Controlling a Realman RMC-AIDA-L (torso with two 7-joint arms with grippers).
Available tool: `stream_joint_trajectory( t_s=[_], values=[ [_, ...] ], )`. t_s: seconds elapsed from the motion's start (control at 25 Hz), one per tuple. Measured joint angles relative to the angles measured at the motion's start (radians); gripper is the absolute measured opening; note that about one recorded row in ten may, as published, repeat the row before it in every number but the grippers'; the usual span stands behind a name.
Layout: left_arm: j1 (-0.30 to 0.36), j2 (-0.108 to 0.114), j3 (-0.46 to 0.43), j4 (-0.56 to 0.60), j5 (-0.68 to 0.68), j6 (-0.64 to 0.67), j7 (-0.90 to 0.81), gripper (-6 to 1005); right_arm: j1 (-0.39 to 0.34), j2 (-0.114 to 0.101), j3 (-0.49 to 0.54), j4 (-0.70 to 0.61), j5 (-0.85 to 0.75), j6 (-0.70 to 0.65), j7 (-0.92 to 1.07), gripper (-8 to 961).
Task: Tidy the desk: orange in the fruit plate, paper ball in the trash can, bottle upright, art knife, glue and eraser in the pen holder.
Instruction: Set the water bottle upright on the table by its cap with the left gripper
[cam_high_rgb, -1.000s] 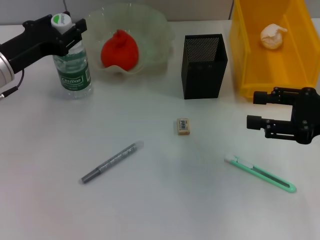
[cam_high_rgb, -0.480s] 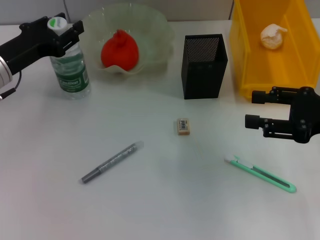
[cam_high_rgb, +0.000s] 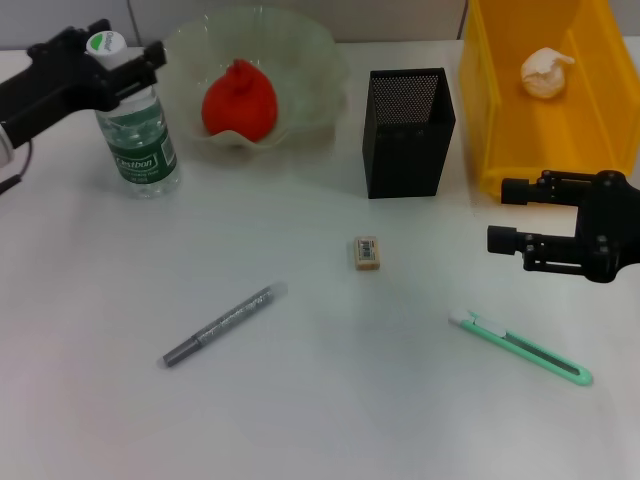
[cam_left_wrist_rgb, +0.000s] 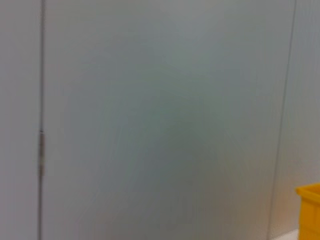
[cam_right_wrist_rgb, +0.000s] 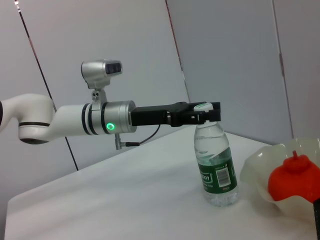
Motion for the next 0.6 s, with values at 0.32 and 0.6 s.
stream_joint_trajectory(
  t_s=[0.32,0.6],
  values=[
    [0.142,0.012,-0.029,0.13,-0.162,0.163,-0.002,811,0.006,-0.004,0.006,-0.032,-0.018,0.012,0.062,674],
    [0.281,0.051,-0.04,0.15,-0.185,0.515,-0.006,807,0.056,0.001,-0.03,-0.26,-0.215,-0.003,0.334,673]
  ],
)
